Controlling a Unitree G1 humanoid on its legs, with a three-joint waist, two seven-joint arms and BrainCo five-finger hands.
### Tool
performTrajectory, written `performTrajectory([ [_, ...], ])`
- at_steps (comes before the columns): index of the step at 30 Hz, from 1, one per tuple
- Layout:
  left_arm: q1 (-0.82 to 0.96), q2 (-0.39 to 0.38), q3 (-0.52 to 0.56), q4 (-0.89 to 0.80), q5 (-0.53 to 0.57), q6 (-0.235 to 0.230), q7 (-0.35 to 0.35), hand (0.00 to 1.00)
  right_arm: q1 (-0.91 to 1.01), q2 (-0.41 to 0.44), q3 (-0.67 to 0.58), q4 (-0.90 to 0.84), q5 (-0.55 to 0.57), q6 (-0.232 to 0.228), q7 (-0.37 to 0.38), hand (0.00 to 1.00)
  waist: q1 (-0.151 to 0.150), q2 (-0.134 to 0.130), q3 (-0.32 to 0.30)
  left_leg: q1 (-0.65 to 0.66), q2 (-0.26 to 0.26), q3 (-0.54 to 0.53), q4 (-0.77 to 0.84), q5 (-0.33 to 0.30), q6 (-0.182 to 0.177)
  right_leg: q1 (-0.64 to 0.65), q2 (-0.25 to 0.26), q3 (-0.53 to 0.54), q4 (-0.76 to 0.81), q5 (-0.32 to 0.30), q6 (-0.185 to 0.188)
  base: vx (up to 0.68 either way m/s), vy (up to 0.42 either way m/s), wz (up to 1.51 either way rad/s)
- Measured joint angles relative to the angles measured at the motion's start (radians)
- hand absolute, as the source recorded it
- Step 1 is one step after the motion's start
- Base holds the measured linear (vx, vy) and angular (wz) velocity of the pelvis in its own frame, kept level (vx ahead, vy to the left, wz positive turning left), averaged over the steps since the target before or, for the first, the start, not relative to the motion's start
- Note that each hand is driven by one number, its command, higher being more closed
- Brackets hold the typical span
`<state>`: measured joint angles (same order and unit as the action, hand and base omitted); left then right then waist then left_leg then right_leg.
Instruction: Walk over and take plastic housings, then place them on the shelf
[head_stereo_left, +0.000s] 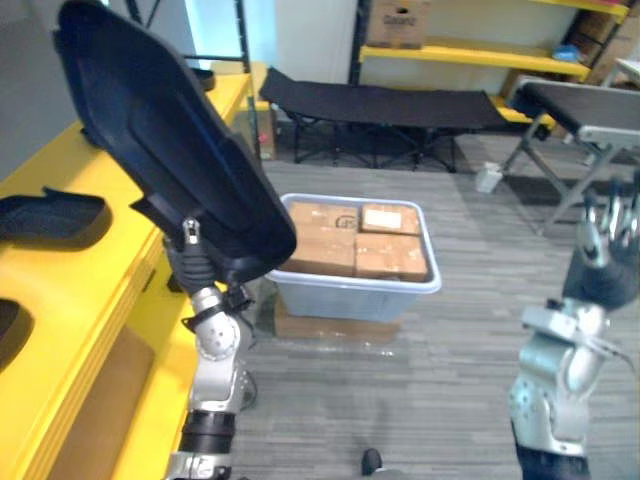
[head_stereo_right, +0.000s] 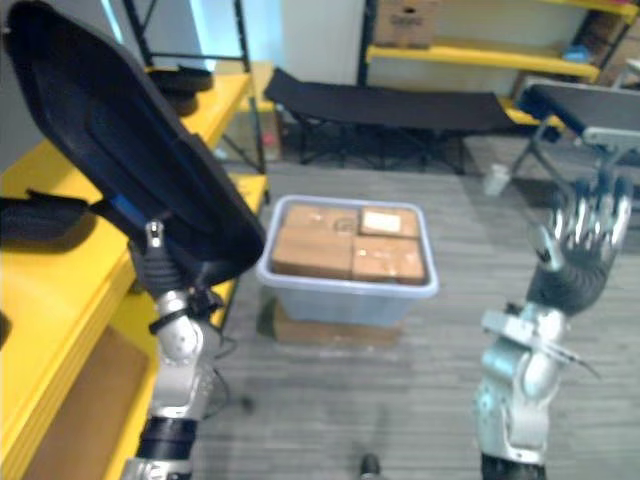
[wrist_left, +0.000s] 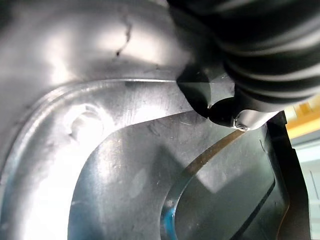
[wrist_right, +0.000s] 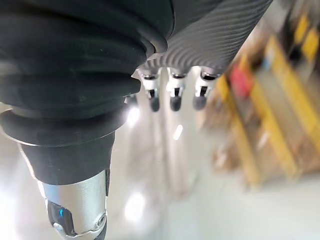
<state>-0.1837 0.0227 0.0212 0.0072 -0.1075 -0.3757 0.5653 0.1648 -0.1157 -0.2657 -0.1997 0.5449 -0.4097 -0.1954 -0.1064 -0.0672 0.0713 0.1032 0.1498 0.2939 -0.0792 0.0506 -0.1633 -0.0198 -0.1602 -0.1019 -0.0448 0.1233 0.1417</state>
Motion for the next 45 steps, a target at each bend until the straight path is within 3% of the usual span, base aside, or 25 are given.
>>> performTrajectory([
  [2,0.007,-0.005,0.000,-0.007,-0.001,-0.022,-0.001,1.00,0.045,0.043,-0.015,0.093,0.000,-0.001,-0.001,0.00,-0.016,0.002,-0.001,0.001,0.004,0.009,0.000,-0.004,0.000,-0.002,0.004,0.004,0.000,0.000,0.000,0.01,-0.006,-0.13],
  [5,0.057,-0.020,0.002,-0.063,-0.002,-0.051,-0.001,1.00,0.071,0.071,-0.024,0.185,0.000,-0.006,0.001,0.00,-0.016,0.011,0.006,-0.040,0.005,0.016,0.048,-0.036,0.003,-0.042,0.000,0.025,0.037,-0.019,0.004,-0.02,0.007,-0.12],
  [8,0.069,-0.037,0.003,-0.090,-0.006,-0.078,-0.001,1.00,0.055,0.077,-0.030,0.228,-0.004,-0.013,0.001,0.00,-0.011,0.024,0.084,-0.144,0.025,-0.030,0.239,-0.119,0.008,-0.105,-0.014,0.022,0.179,-0.078,0.002,-0.07,0.019,0.22],
  [13,0.073,-0.032,0.011,-0.120,-0.012,-0.104,0.003,1.00,-0.012,0.078,-0.013,0.251,-0.031,-0.068,-0.003,0.00,0.039,0.018,0.211,-0.250,0.041,-0.082,0.367,-0.160,0.011,-0.172,-0.018,0.003,0.259,-0.105,0.001,-0.11,-0.002,0.20],
  [18,0.136,-0.031,0.030,-0.161,-0.001,-0.103,0.053,1.00,-0.012,0.077,-0.005,0.249,-0.050,-0.082,0.015,0.00,0.048,0.018,0.220,-0.266,0.029,-0.125,0.373,-0.162,0.016,-0.149,-0.032,-0.037,0.255,-0.112,0.003,-0.01,-0.003,0.23],
  [21,0.194,-0.031,0.068,-0.243,0.029,-0.101,0.097,1.00,-0.015,0.072,0.053,0.244,-0.040,-0.065,0.084,0.00,0.064,0.024,0.222,-0.258,0.021,-0.155,0.372,-0.163,0.018,-0.106,-0.040,-0.079,0.245,-0.118,0.005,0.05,0.005,0.43],
  [23,0.256,-0.031,0.126,-0.312,0.088,-0.095,0.129,1.00,-0.030,0.065,0.134,0.244,-0.049,-0.038,0.113,0.00,0.087,0.034,0.226,-0.244,0.006,-0.205,0.366,-0.162,0.019,-0.057,-0.053,-0.134,0.240,-0.132,0.006,0.06,0.008,0.70],
  [24,0.300,-0.032,0.173,-0.354,0.120,-0.079,0.145,1.00,-0.049,0.062,0.189,0.246,-0.050,-0.023,0.134,0.00,0.120,0.046,0.223,-0.243,-0.002,-0.232,0.365,-0.163,0.020,-0.035,-0.059,-0.160,0.235,-0.140,0.009,0.07,0.003,0.56],
  [25,0.320,-0.031,0.203,-0.373,0.128,-0.074,0.151,1.00,-0.066,0.058,0.223,0.249,-0.053,-0.019,0.135,0.00,0.130,0.053,0.225,-0.244,-0.008,-0.249,0.365,-0.163,0.020,-0.020,-0.063,-0.180,0.233,-0.144,0.013,0.07,0.007,0.78],
  [27,0.396,-0.033,0.347,-0.396,0.156,-0.065,0.178,1.00,-0.155,0.046,0.353,0.301,-0.114,-0.008,0.141,0.00,0.200,0.077,0.216,-0.245,-0.036,-0.314,0.361,-0.163,0.021,0.027,-0.083,-0.250,0.229,-0.166,0.023,0.07,0.014,0.86],
  [28,0.414,-0.033,0.382,-0.396,0.156,-0.063,0.182,1.00,-0.180,0.044,0.382,0.319,-0.132,-0.006,0.146,0.00,0.220,0.083,0.213,-0.245,-0.043,-0.324,0.360,-0.163,0.022,0.041,-0.087,-0.264,0.228,-0.172,0.026,0.11,0.013,0.85],
  [29,0.455,-0.037,0.446,-0.396,0.155,-0.061,0.185,1.00,-0.226,0.042,0.432,0.353,-0.153,-0.005,0.152,0.00,0.264,0.089,0.208,-0.245,-0.058,-0.362,0.361,-0.164,0.022,0.068,-0.096,-0.307,0.225,-0.181,0.029,0.10,0.003,0.81],
  [33,0.577,-0.091,0.644,-0.401,0.126,-0.080,0.148,1.00,-0.356,0.068,0.534,0.452,-0.250,-0.004,0.148,0.00,0.386,0.081,0.199,-0.246,-0.102,-0.465,0.362,-0.167,0.027,0.168,-0.103,-0.431,0.175,-0.191,0.040,0.09,-0.012,0.82],
  [34,0.578,-0.092,0.644,-0.401,0.125,-0.080,0.147,1.00,-0.357,0.068,0.534,0.452,-0.250,-0.004,0.148,0.00,0.387,0.081,0.199,-0.246,-0.102,-0.466,0.362,-0.167,0.028,0.169,-0.103,-0.432,0.175,-0.191,0.040,0.09,0.000,0.67],
  [35,0.609,-0.130,0.691,-0.415,0.096,-0.088,0.118,1.00,-0.382,0.078,0.548,0.456,-0.270,0.004,0.136,0.00,0.424,0.072,0.192,-0.246,-0.114,-0.493,0.365,-0.171,0.030,0.200,-0.103,-0.472,0.160,-0.191,0.041,0.08,0.026,0.48],
  [36,0.631,-0.139,0.707,-0.423,0.059,-0.113,0.093,1.00,-0.397,0.090,0.555,0.457,-0.277,0.018,0.128,0.00,0.442,0.061,0.182,-0.247,-0.122,-0.507,0.367,-0.174,0.031,0.210,-0.102,-0.478,0.154,-0.191,0.041,0.08,0.036,0.50],
  [41,0.657,-0.148,0.729,-0.449,-0.001,-0.152,0.014,1.00,-0.399,0.092,0.558,0.457,-0.283,0.079,0.117,0.00,0.451,0.036,0.123,-0.260,-0.131,-0.516,0.408,-0.207,0.035,0.230,-0.101,-0.503,0.143,-0.203,0.037,0.02,0.033,0.07],
  [45,0.653,-0.147,0.730,-0.453,-0.005,-0.152,-0.013,1.00,-0.322,0.053,0.533,0.455,-0.273,0.109,0.130,0.00,0.428,0.033,0.096,-0.296,-0.144,-0.536,0.466,-0.235,0.044,0.242,-0.102,-0.539,0.165,-0.227,0.042,-0.04,0.044,0.23],
])
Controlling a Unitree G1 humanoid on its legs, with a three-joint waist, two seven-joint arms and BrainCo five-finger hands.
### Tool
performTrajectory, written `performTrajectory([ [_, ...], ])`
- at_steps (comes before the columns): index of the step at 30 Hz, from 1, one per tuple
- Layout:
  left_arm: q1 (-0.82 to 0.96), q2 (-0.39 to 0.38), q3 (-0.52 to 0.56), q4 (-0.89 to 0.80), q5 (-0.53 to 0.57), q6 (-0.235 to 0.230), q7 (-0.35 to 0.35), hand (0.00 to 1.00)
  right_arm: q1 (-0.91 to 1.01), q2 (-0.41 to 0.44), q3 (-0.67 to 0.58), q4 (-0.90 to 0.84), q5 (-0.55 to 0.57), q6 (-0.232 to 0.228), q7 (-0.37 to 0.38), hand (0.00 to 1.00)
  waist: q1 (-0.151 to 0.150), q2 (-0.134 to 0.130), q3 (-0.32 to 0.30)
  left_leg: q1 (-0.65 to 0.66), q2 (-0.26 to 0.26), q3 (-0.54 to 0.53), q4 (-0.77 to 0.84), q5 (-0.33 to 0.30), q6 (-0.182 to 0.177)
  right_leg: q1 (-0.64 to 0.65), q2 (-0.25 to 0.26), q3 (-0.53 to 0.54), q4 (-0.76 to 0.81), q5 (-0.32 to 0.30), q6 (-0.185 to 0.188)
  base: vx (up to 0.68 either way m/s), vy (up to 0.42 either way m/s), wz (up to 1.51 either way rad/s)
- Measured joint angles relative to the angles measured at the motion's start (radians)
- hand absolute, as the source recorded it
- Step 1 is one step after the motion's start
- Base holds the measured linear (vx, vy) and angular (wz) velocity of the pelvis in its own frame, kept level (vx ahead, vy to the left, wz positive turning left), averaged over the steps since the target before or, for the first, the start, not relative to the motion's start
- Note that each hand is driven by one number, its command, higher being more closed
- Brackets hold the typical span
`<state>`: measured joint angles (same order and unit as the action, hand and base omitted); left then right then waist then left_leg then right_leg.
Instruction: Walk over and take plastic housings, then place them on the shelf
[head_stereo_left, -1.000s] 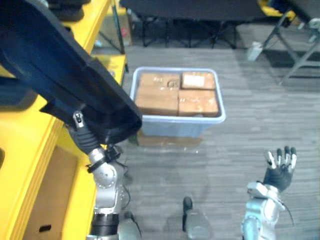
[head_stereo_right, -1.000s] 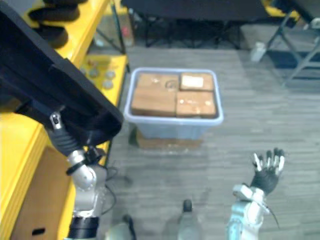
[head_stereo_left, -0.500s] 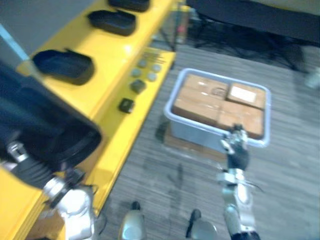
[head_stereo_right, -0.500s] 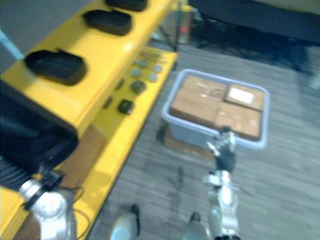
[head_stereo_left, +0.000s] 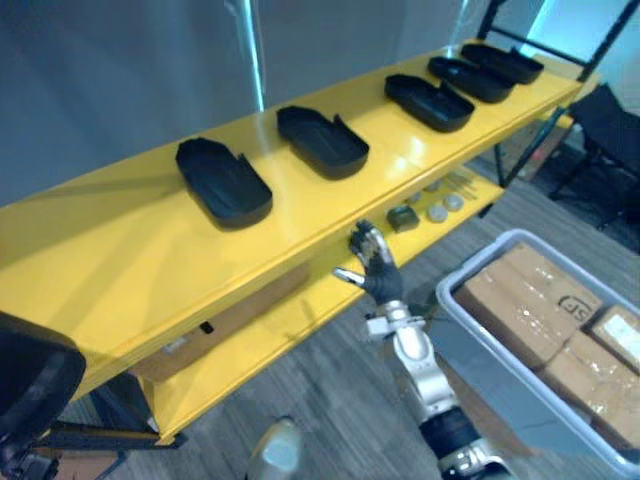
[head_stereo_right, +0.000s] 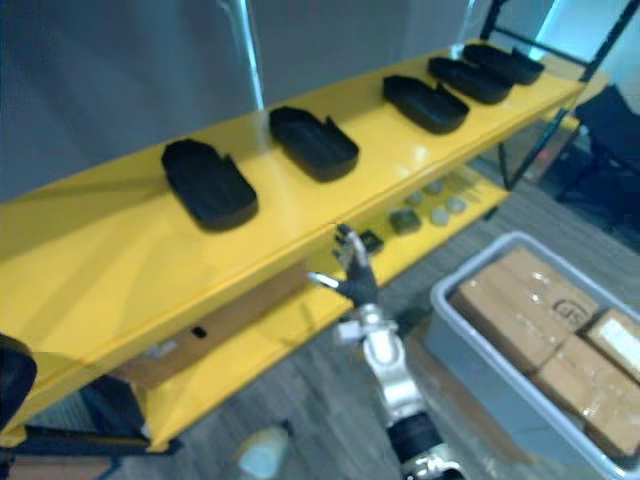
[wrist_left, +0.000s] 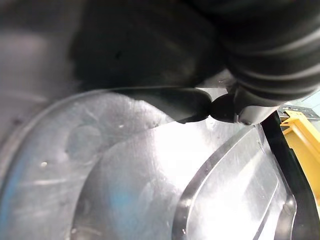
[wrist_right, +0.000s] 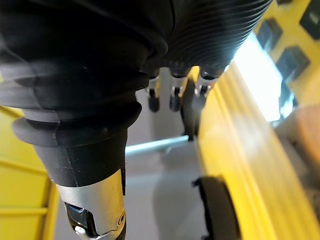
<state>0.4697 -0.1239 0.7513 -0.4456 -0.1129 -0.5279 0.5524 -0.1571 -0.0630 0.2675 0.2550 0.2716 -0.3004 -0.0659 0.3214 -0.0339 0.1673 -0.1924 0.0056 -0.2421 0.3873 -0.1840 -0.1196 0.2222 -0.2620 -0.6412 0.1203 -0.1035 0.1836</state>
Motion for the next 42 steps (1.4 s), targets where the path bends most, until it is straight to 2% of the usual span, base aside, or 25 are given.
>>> performTrajectory([
  [3,-0.018,0.009,-0.009,-0.008,-0.028,0.000,-0.058,1.00,0.064,-0.030,-0.044,-0.024,0.030,0.000,-0.003,0.00,-0.013,0.001,-0.001,-0.060,-0.028,-0.033,0.041,0.004,0.010,0.039,0.000,-0.104,0.005,-0.006,0.004,-0.04,0.040,0.79],
  [7,-0.027,0.013,-0.013,-0.026,-0.109,0.000,-0.152,1.00,0.082,-0.029,-0.086,-0.025,0.009,-0.004,-0.032,0.00,-0.005,-0.010,-0.004,-0.077,-0.072,-0.074,0.035,0.020,0.021,0.057,-0.024,-0.149,0.054,-0.010,-0.005,0.01,0.084,0.78],
  [10,-0.045,0.037,-0.064,-0.038,-0.126,-0.001,-0.215,1.00,0.131,-0.030,-0.105,-0.058,-0.012,-0.011,-0.053,0.00,-0.039,-0.014,-0.005,-0.065,-0.104,-0.108,-0.004,0.065,0.038,0.026,-0.073,-0.018,0.214,-0.012,-0.016,0.01,0.070,0.96],
  [11,-0.059,0.060,-0.107,-0.058,-0.126,-0.001,-0.231,1.00,0.157,-0.028,-0.128,-0.082,-0.013,-0.021,-0.064,0.00,-0.059,-0.010,-0.002,-0.063,-0.109,-0.154,-0.032,0.094,0.037,-0.018,-0.077,0.074,0.301,-0.012,-0.044,0.01,-0.036,1.23],
  [12,-0.082,0.091,-0.146,-0.067,-0.125,-0.004,-0.249,1.00,0.178,-0.024,-0.159,-0.110,-0.013,-0.031,-0.068,0.00,-0.082,-0.006,0.001,-0.064,-0.110,-0.198,-0.080,0.138,0.031,-0.056,-0.053,0.147,0.328,-0.108,-0.070,-0.02,-0.138,1.10],
  [13,-0.099,0.102,-0.164,-0.066,-0.125,-0.004,-0.255,1.00,0.184,-0.025,-0.173,-0.123,-0.014,-0.034,-0.068,0.00,-0.094,-0.010,0.001,-0.064,-0.111,-0.215,-0.105,0.159,0.026,-0.068,-0.039,0.161,0.319,-0.135,-0.077,-0.06,-0.153,0.75],
  [14,-0.117,0.119,-0.190,-0.066,-0.125,-0.003,-0.257,1.00,0.181,-0.026,-0.192,-0.136,-0.015,-0.045,-0.068,0.00,-0.101,-0.016,0.008,-0.066,-0.111,-0.211,-0.130,0.182,0.021,-0.089,-0.025,0.178,0.282,-0.141,-0.094,-0.12,-0.154,0.15],
  [15,-0.132,0.133,-0.208,-0.064,-0.123,-0.003,-0.255,1.00,0.166,-0.028,-0.208,-0.141,-0.017,-0.060,-0.066,0.00,-0.103,-0.024,0.024,-0.071,-0.118,-0.190,-0.140,0.192,0.011,-0.102,-0.028,0.170,0.241,-0.142,-0.092,-0.18,-0.126,-0.36],
  [16,-0.135,0.133,-0.233,-0.063,-0.121,0.001,-0.250,1.00,0.152,-0.032,-0.226,-0.142,-0.023,-0.080,-0.065,0.00,-0.105,-0.010,0.043,-0.078,-0.104,-0.161,-0.154,0.196,0.001,-0.092,-0.010,0.189,0.171,-0.160,-0.046,-0.19,-0.108,-0.56],
  [17,-0.135,0.133,-0.241,-0.064,-0.121,0.001,-0.249,1.00,0.152,-0.033,-0.228,-0.143,-0.027,-0.087,-0.065,0.00,-0.107,0.003,0.049,-0.083,-0.087,-0.145,-0.158,0.195,0.002,-0.090,0.002,0.191,0.146,-0.150,-0.019,-0.23,-0.113,-0.42],
  [18,-0.135,0.136,-0.255,-0.065,-0.120,0.002,-0.251,1.00,0.155,-0.035,-0.232,-0.143,-0.032,-0.093,-0.066,0.00,-0.122,0.026,0.063,-0.085,-0.051,-0.107,-0.169,0.199,0.005,-0.087,0.022,0.186,0.123,-0.145,-0.020,-0.18,-0.059,-0.06],
  [19,-0.134,0.139,-0.263,-0.065,-0.111,0.003,-0.260,1.00,0.162,-0.038,-0.235,-0.143,-0.032,-0.094,-0.067,0.00,-0.142,0.035,0.069,-0.084,-0.010,-0.048,-0.194,0.221,0.007,-0.088,0.031,0.186,0.122,-0.144,-0.024,-0.22,-0.077,0.06],
  [23,-0.134,0.138,-0.266,-0.064,-0.108,0.001,-0.269,1.00,0.150,-0.045,-0.231,-0.170,-0.052,-0.104,-0.084,0.00,-0.140,0.030,0.071,-0.050,0.035,0.024,-0.240,0.266,-0.006,-0.108,0.039,0.231,0.130,-0.143,-0.032,-0.07,-0.040,-0.30],
  [26,-0.135,0.149,-0.294,-0.063,-0.107,0.001,-0.254,1.00,0.119,-0.044,-0.231,-0.177,-0.050,-0.123,-0.085,0.00,-0.143,0.032,0.075,-0.050,0.028,0.061,-0.193,0.240,0.000,-0.115,0.024,0.262,0.153,-0.135,-0.021,0.03,0.020,-0.29],
  [29,-0.136,0.158,-0.302,-0.064,-0.073,-0.001,-0.259,1.00,0.116,-0.044,-0.247,-0.182,-0.048,-0.128,-0.085,0.00,-0.155,0.047,0.089,-0.055,0.006,0.066,-0.048,0.139,0.010,-0.060,0.007,0.261,0.175,-0.169,-0.017,0.03,0.073,-0.05],
  [31,-0.133,0.158,-0.294,-0.066,-0.069,-0.001,-0.282,1.00,0.122,-0.038,-0.257,-0.182,-0.049,-0.128,-0.085,0.00,-0.153,0.031,0.094,-0.065,-0.009,0.068,0.043,0.075,0.021,-0.037,-0.013,0.256,0.203,-0.213,-0.033,0.02,0.119,0.08],
  [33,-0.112,0.158,-0.284,-0.075,-0.070,-0.003,-0.325,1.00,0.162,-0.024,-0.291,-0.202,-0.045,-0.129,-0.087,0.00,-0.141,0.012,0.090,-0.086,-0.030,0.169,0.217,-0.012,0.116,0.006,-0.027,0.236,0.207,-0.234,-0.090,0.14,0.169,0.28],
  [34,-0.106,0.159,-0.276,-0.084,-0.067,-0.014,-0.342,1.00,0.198,-0.029,-0.297,-0.220,-0.037,-0.145,-0.089,0.00,-0.144,0.034,0.080,-0.089,-0.029,0.170,0.245,-0.095,0.103,-0.057,-0.044,0.261,0.405,-0.210,-0.143,0.18,0.159,0.51],
  [35,-0.109,0.164,-0.270,-0.087,-0.067,-0.018,-0.345,1.00,0.206,-0.023,-0.295,-0.217,-0.032,-0.145,-0.089,0.00,-0.146,0.021,0.082,-0.086,-0.035,0.168,0.245,-0.102,0.105,-0.097,-0.065,0.288,0.485,-0.185,-0.143,0.23,0.207,0.51],
  [36,-0.108,0.178,-0.248,-0.090,-0.068,-0.023,-0.361,1.00,0.206,-0.013,-0.291,-0.204,-0.031,-0.147,-0.089,0.00,-0.142,0.001,0.078,-0.081,-0.036,0.166,0.243,-0.115,0.115,-0.165,-0.083,0.325,0.604,-0.109,-0.153,0.15,0.145,0.11],
  [37,-0.108,0.190,-0.240,-0.090,-0.068,-0.023,-0.364,1.00,0.198,-0.011,-0.286,-0.199,-0.031,-0.150,-0.089,0.00,-0.138,-0.001,0.079,-0.074,-0.032,0.164,0.241,-0.122,0.122,-0.190,-0.088,0.334,0.646,-0.061,-0.157,0.25,0.154,-0.02],
  [38,-0.110,0.212,-0.221,-0.090,-0.068,-0.023,-0.363,1.00,0.173,-0.009,-0.282,-0.181,-0.036,-0.159,-0.090,0.00,-0.140,0.007,0.086,-0.045,-0.027,0.157,0.231,-0.130,0.138,-0.230,-0.098,0.352,0.720,-0.051,-0.148,0.23,0.108,-0.01],
  [39,-0.120,0.226,-0.215,-0.089,-0.068,-0.023,-0.360,1.00,0.151,-0.010,-0.283,-0.167,-0.049,-0.164,-0.092,0.00,-0.143,0.008,0.087,-0.015,-0.025,0.151,0.220,-0.133,0.140,-0.241,-0.098,0.356,0.730,-0.108,-0.124,0.35,0.135,0.01],
  [40,-0.143,0.246,-0.211,-0.088,-0.069,-0.023,-0.357,1.00,0.110,-0.018,-0.284,-0.162,-0.055,-0.164,-0.109,0.00,-0.143,0.011,0.088,0.041,-0.019,0.150,0.187,-0.138,0.137,-0.267,-0.076,0.376,0.668,-0.163,-0.108,0.29,0.091,0.05],
  [42,-0.170,0.268,-0.208,-0.079,-0.070,-0.023,-0.354,1.00,0.066,-0.040,-0.293,-0.167,-0.063,-0.166,-0.129,0.00,-0.144,0.019,0.085,0.071,-0.012,0.144,0.161,-0.142,0.131,-0.315,-0.040,0.424,0.542,-0.173,-0.098,0.26,0.043,0.16],
])
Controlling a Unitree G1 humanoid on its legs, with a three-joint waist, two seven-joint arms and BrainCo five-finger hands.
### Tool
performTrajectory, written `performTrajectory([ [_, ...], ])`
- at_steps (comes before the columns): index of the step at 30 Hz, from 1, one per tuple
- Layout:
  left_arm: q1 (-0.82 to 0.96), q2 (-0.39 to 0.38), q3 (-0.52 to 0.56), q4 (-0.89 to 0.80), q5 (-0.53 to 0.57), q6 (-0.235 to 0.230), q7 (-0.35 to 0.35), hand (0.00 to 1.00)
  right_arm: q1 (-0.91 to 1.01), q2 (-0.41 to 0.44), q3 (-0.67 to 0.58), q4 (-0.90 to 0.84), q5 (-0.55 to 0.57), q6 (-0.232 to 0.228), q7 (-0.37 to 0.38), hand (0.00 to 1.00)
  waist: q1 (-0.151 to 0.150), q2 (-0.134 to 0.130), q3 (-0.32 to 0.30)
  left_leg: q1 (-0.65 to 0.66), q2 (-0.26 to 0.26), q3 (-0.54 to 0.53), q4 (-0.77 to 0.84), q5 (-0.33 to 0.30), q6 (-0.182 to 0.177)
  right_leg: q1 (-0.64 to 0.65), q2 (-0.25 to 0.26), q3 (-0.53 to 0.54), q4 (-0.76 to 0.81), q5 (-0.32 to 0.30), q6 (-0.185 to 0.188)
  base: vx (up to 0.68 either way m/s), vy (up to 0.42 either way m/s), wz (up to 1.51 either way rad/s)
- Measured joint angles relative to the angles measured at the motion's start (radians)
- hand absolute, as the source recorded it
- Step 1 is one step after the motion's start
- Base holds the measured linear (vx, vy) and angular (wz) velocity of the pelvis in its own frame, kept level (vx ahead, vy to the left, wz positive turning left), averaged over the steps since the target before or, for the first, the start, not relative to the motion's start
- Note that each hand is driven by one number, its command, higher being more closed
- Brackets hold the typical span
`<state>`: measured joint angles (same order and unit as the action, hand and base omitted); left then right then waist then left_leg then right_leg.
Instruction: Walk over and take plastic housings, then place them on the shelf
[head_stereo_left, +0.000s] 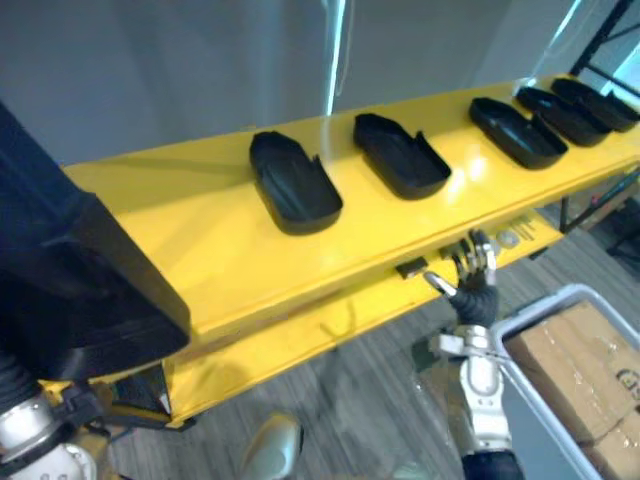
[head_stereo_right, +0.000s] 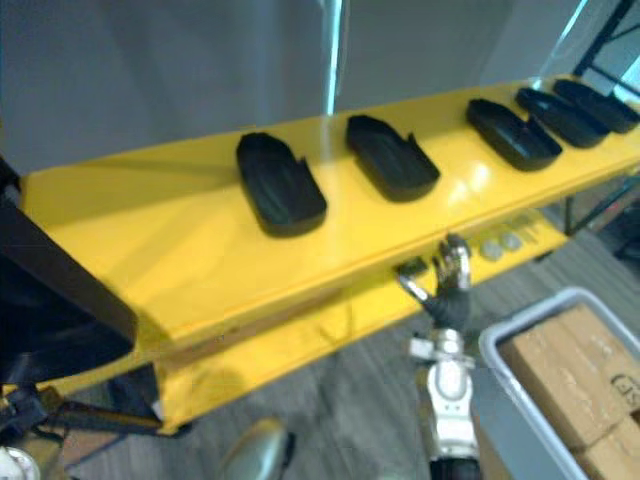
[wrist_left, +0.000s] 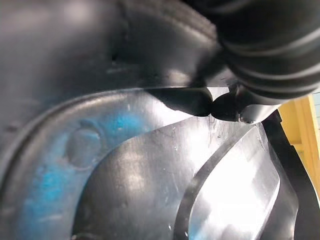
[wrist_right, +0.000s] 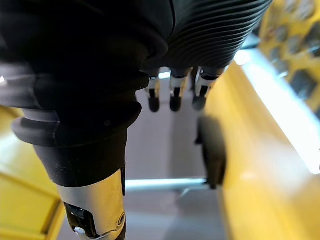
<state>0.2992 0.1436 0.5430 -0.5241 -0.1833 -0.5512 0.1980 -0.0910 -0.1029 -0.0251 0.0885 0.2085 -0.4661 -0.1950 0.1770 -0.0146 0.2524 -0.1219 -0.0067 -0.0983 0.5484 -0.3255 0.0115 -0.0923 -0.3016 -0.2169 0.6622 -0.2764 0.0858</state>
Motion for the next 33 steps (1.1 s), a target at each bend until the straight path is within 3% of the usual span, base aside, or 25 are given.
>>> performTrajectory([
  [1,-0.034,0.021,0.005,0.011,-0.004,0.000,0.008,1.00,-0.043,-0.028,-0.029,-0.006,-0.018,0.000,-0.017,0.00,0.000,0.013,-0.005,-0.002,0.004,-0.015,0.002,-0.015,-0.017,-0.061,0.031,0.084,-0.138,0.017,0.017,0.22,-0.005,0.31],
  [4,-0.076,0.044,0.003,0.050,-0.013,0.000,0.023,1.00,-0.062,-0.054,-0.090,-0.033,-0.043,0.004,-0.073,0.00,-0.013,0.039,-0.006,0.001,0.005,-0.086,0.023,-0.053,-0.047,-0.109,0.063,0.204,-0.254,0.068,0.053,0.21,-0.094,0.69],
  [6,-0.080,0.045,0.001,0.069,-0.016,0.000,0.028,1.00,-0.062,-0.055,-0.148,-0.054,-0.080,0.010,-0.123,0.00,-0.026,0.026,-0.013,0.019,0.003,-0.146,0.016,-0.071,-0.075,-0.113,0.068,0.220,-0.255,0.086,0.076,0.32,-0.311,1.07],
  [7,-0.072,0.044,-0.004,0.071,-0.017,0.001,0.035,1.00,-0.063,-0.061,-0.182,-0.073,-0.108,0.010,-0.168,0.00,-0.025,0.005,-0.032,0.018,0.004,-0.173,0.014,-0.083,-0.098,-0.110,0.073,0.205,-0.280,0.116,0.071,0.42,-0.456,0.83],
  [8,-0.067,0.039,-0.007,0.074,-0.018,0.002,0.036,1.00,-0.068,-0.075,-0.192,-0.085,-0.117,0.009,-0.203,0.00,-0.026,-0.004,-0.037,0.016,0.011,-0.175,0.023,-0.096,-0.121,-0.099,0.083,0.201,-0.295,0.190,0.099,0.45,-0.526,0.93],
  [9,-0.051,-0.020,-0.044,0.086,-0.013,0.026,0.039,1.00,-0.072,-0.129,-0.211,-0.078,-0.153,0.013,-0.268,0.00,-0.026,0.056,-0.047,0.017,0.082,-0.163,0.028,-0.098,-0.163,-0.079,0.129,0.146,-0.266,0.167,0.091,0.31,-0.412,0.63],
  [11,-0.032,-0.042,-0.059,0.096,-0.008,0.037,0.054,1.00,-0.076,-0.148,-0.237,-0.081,-0.199,0.012,-0.342,0.00,-0.029,0.084,-0.056,0.015,0.130,-0.104,-0.028,-0.054,-0.207,-0.082,0.141,0.121,-0.270,0.156,0.068,0.22,-0.328,0.40],
  [14,-0.067,-0.044,-0.098,0.104,0.003,0.036,0.082,1.00,-0.029,-0.157,-0.404,-0.084,-0.255,0.012,-0.506,0.00,-0.084,0.126,-0.061,0.023,0.176,0.046,-0.180,0.039,-0.197,-0.059,0.125,0.043,-0.303,0.156,0.054,0.15,-0.230,0.64],
  [18,-0.063,-0.046,-0.081,0.104,0.010,0.060,0.168,1.00,0.091,-0.129,-0.660,-0.088,-0.251,0.009,-0.681,0.00,-0.118,0.123,-0.059,0.112,0.152,0.095,-0.297,0.090,-0.178,-0.025,0.097,0.042,-0.320,0.154,0.053,0.07,-0.018,0.06],
  [21,-0.035,-0.047,-0.045,0.105,0.036,0.099,0.205,1.00,0.186,-0.043,-0.780,-0.080,-0.194,-0.013,-0.741,0.00,-0.144,0.107,-0.049,0.124,0.129,0.111,-0.299,0.092,-0.174,-0.012,0.074,0.051,-0.321,0.146,0.064,0.01,0.067,-0.09],
  [25,0.008,-0.053,0.007,0.117,0.053,0.173,0.233,1.00,0.308,0.101,-0.838,0.018,-0.160,-0.021,-0.774,0.00,-0.165,0.089,-0.044,0.140,0.119,0.125,-0.320,0.098,-0.165,-0.002,0.064,0.051,-0.336,0.146,0.066,-0.02,0.032,-0.04],
  [28,0.038,-0.048,0.037,0.117,0.091,0.243,0.228,1.00,0.358,0.151,-0.806,0.154,-0.160,0.016,-0.752,0.00,-0.167,0.097,-0.053,0.160,0.118,0.137,-0.334,0.101,-0.161,0.023,0.060,0.047,-0.353,0.149,0.071,-0.05,0.012,0.00],
  [31,0.041,0.032,0.099,0.212,0.101,0.359,0.171,1.00,0.372,0.153,-0.724,0.353,-0.140,0.121,-0.614,0.00,-0.165,0.106,-0.079,0.153,0.119,0.149,-0.349,0.109,-0.155,0.028,0.057,0.033,-0.379,0.166,0.076,-0.04,0.009,0.07],
  [33,0.039,0.113,0.115,0.308,0.096,0.425,0.110,1.00,0.375,0.148,-0.693,0.453,-0.102,0.158,-0.541,0.00,-0.162,0.118,-0.090,0.153,0.119,0.156,-0.352,0.110,-0.154,0.046,0.058,0.026,-0.406,0.180,0.081,0.00,0.012,0.09],
])
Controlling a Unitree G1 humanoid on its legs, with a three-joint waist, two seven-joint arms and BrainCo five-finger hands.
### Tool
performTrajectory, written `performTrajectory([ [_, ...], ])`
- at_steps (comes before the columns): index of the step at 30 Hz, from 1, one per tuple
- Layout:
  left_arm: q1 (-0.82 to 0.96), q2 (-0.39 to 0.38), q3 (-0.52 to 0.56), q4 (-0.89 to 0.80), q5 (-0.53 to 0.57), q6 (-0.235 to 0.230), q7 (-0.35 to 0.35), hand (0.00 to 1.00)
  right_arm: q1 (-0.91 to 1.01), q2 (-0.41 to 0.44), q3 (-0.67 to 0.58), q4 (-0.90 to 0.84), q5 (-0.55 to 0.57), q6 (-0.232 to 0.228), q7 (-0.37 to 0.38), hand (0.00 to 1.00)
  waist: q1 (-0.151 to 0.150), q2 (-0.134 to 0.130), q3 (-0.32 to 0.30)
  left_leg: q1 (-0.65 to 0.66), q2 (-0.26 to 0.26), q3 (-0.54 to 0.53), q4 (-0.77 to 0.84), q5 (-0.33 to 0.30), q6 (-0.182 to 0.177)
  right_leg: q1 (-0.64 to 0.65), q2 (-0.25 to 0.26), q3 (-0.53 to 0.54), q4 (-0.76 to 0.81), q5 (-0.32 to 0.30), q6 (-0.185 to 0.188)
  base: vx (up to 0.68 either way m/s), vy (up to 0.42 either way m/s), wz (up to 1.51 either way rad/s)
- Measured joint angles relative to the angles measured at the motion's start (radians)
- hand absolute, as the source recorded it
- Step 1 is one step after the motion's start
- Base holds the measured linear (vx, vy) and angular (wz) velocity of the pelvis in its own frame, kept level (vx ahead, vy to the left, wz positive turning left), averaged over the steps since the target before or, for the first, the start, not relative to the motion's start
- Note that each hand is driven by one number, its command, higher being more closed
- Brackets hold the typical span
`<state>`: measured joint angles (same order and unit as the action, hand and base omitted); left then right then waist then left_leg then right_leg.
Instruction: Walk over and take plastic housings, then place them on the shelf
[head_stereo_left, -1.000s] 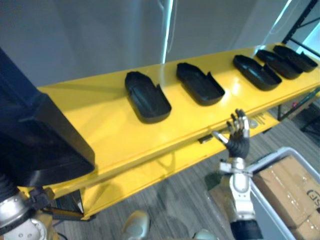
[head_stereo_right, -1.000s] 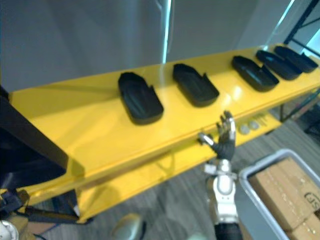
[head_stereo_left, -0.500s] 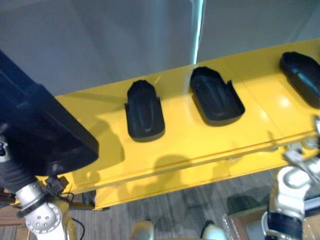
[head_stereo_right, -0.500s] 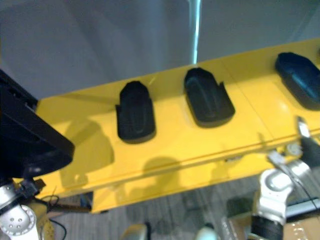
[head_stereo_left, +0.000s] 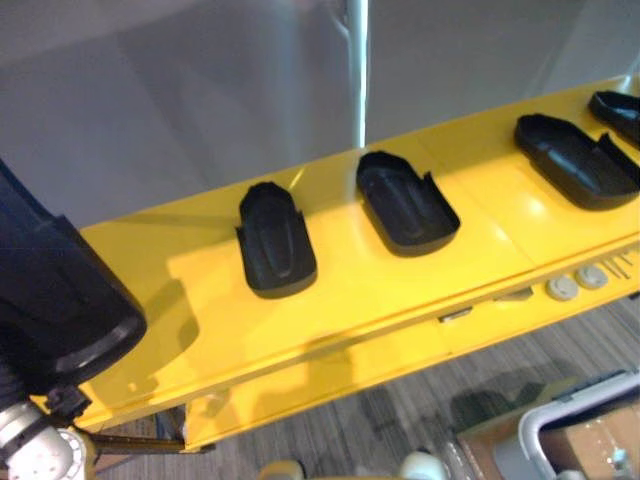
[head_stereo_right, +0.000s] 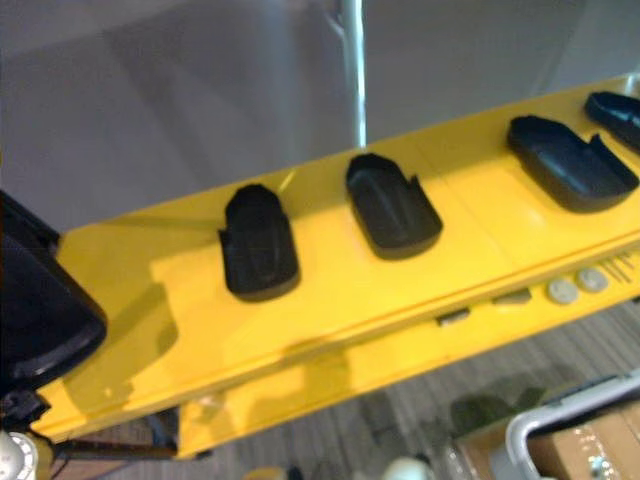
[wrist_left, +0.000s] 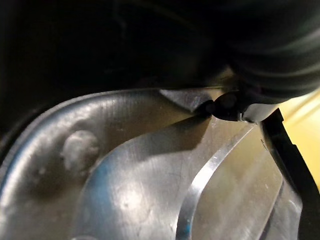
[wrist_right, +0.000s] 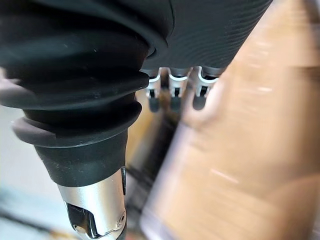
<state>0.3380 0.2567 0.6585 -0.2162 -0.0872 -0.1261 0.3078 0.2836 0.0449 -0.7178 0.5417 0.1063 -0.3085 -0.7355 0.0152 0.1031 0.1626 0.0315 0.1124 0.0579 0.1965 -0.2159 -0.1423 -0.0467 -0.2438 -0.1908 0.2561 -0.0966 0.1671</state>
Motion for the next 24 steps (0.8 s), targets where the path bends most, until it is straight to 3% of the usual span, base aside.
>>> performTrajectory([
  [1,-0.004,0.030,0.000,0.037,-0.019,0.022,-0.022,1.00,0.002,-0.007,0.012,0.038,0.002,0.016,0.024,0.00,0.001,0.005,-0.005,0.001,0.000,0.009,-0.005,0.002,0.002,0.008,0.001,-0.003,-0.013,0.007,0.003,0.01,0.016,0.20],
  [5,-0.095,0.210,-0.009,0.290,-0.069,0.195,-0.178,1.00,0.003,-0.054,0.075,0.203,0.047,0.073,0.172,0.00,0.014,0.014,-0.017,-0.004,-0.008,0.044,-0.026,0.020,0.008,0.031,-0.003,-0.007,-0.086,0.048,0.012,0.02,0.043,0.04],
  [6,-0.132,0.261,-0.014,0.355,-0.068,0.245,-0.230,1.00,0.003,-0.065,0.085,0.231,0.060,0.079,0.210,0.00,0.014,0.001,-0.024,-0.010,-0.010,0.044,-0.025,0.022,0.007,0.033,-0.003,-0.009,-0.098,0.053,0.015,0.04,0.053,0.08],
  [7,-0.152,0.293,-0.022,0.393,-0.068,0.267,-0.251,1.00,0.003,-0.071,0.095,0.242,0.062,0.085,0.226,0.00,0.015,-0.004,-0.027,-0.014,-0.010,0.043,-0.022,0.023,0.008,0.032,-0.003,-0.011,-0.102,0.054,0.015,0.05,0.021,0.07],
  [8,-0.221,0.379,-0.067,0.525,-0.068,0.309,-0.295,1.00,-0.001,-0.092,0.119,0.265,0.067,0.097,0.261,0.00,0.017,-0.018,-0.029,-0.012,-0.010,0.045,-0.017,0.026,0.008,0.046,-0.003,-0.019,-0.125,0.064,0.015,0.04,0.015,0.03],
  [12,-0.375,0.531,-0.195,0.752,-0.059,0.393,-0.418,1.00,-0.022,-0.137,0.175,0.306,0.067,0.098,0.329,0.00,0.016,-0.032,-0.031,0.005,-0.003,0.069,-0.016,0.026,0.008,0.059,0.002,-0.005,-0.160,0.085,0.014,0.04,0.012,-0.12],
  [15,-0.489,0.592,-0.259,0.849,-0.046,0.425,-0.510,1.00,-0.029,-0.160,0.216,0.330,0.067,0.097,0.354,0.00,0.011,-0.032,-0.030,0.024,0.000,0.087,-0.019,0.026,0.008,0.068,0.002,0.000,-0.163,0.088,0.013,-0.01,0.007,-0.11],
  [24,-0.688,0.678,-0.373,0.993,0.089,0.412,-0.643,1.00,-0.039,-0.174,0.252,0.366,0.077,0.097,0.370,0.00,-0.022,-0.028,-0.024,0.023,0.014,0.107,-0.014,0.026,0.008,0.063,0.009,0.012,-0.163,0.099,0.007,-0.05,-0.002,-0.07],
])
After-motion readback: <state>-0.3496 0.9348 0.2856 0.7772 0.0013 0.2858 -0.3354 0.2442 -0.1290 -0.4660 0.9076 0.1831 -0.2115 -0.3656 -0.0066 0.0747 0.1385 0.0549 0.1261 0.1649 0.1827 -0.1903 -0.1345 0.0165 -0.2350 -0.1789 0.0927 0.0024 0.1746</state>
